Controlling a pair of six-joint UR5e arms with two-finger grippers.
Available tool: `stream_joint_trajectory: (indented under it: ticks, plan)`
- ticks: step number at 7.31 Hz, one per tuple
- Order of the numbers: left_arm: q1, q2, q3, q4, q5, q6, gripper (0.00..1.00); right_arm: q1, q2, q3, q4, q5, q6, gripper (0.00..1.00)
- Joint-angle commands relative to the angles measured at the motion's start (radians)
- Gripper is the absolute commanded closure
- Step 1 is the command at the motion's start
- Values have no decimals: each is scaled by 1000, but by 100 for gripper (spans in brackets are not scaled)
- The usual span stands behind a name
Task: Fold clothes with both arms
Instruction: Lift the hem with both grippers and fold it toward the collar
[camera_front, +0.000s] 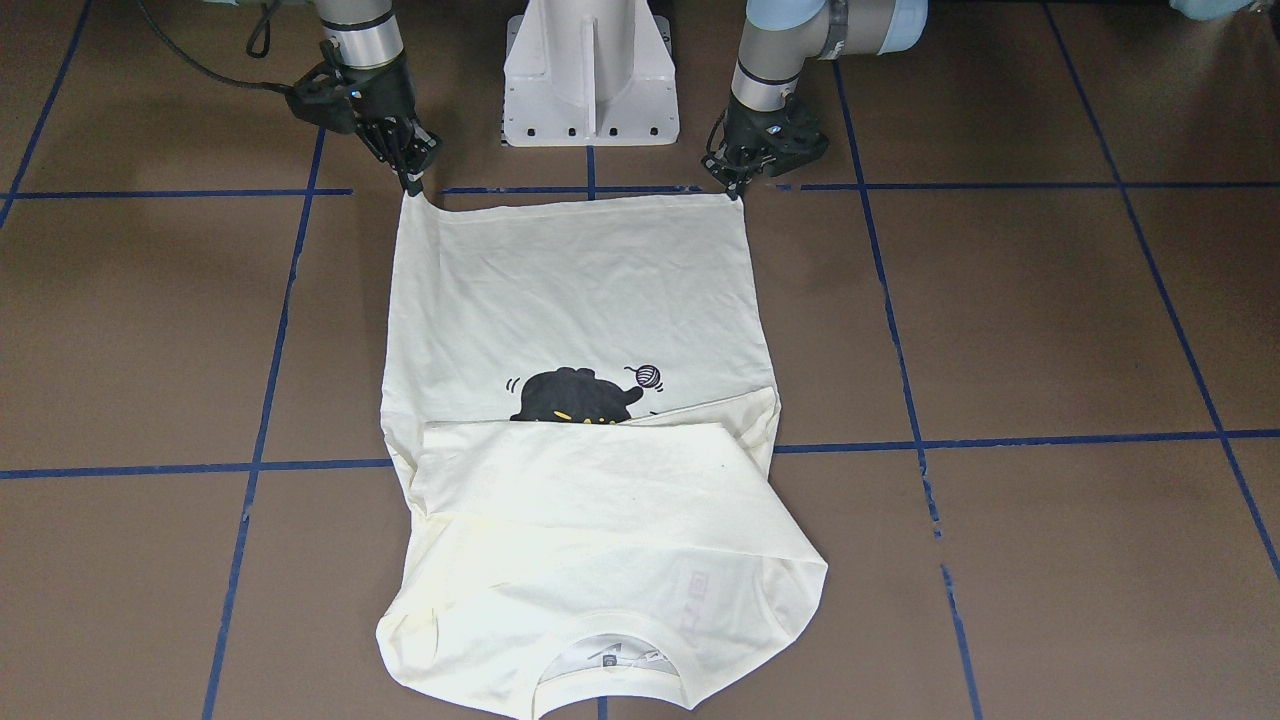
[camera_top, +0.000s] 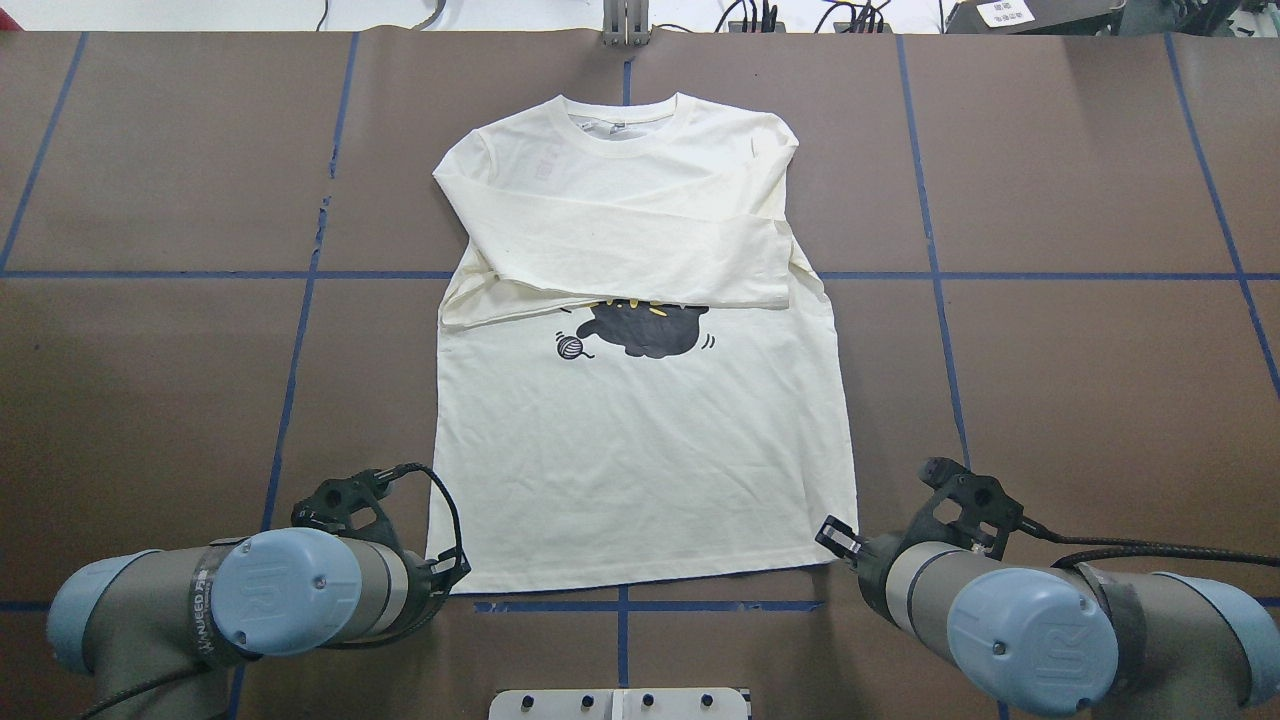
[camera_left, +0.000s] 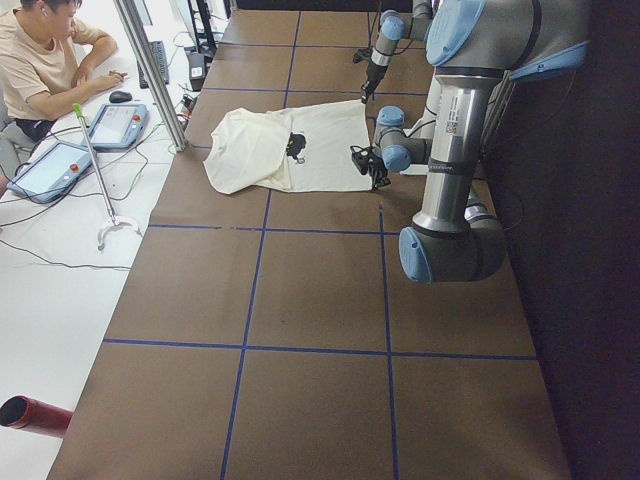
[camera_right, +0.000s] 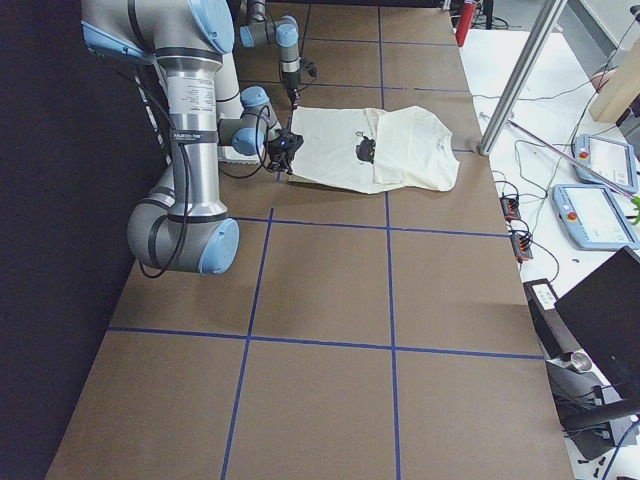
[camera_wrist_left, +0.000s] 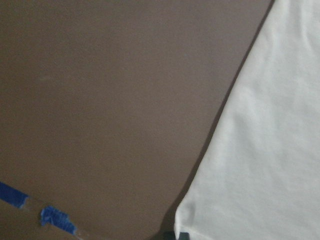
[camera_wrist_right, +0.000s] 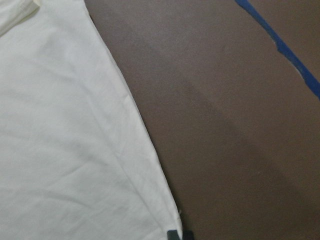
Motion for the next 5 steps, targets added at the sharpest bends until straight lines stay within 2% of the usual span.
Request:
stream_joint_trajectory:
  ticks: [1,2,3,4,5]
  plan:
    - [0,2,-68,55,-2,1,100,-21,-5,29,0,15,3,100]
    - [8,32,-117,79,-2,9,100,-76,-43,60,0,23,3,100]
    - [49,115,-203,78,-2,23,100,-118,-81,110,-2,24,3,100]
    - [60,140,-255,80,-7,26,100,-141,-135,156,0,26,3,100]
    - [58,145,-281,78,-66,12,100,-159,-169,190,0,29,3,100]
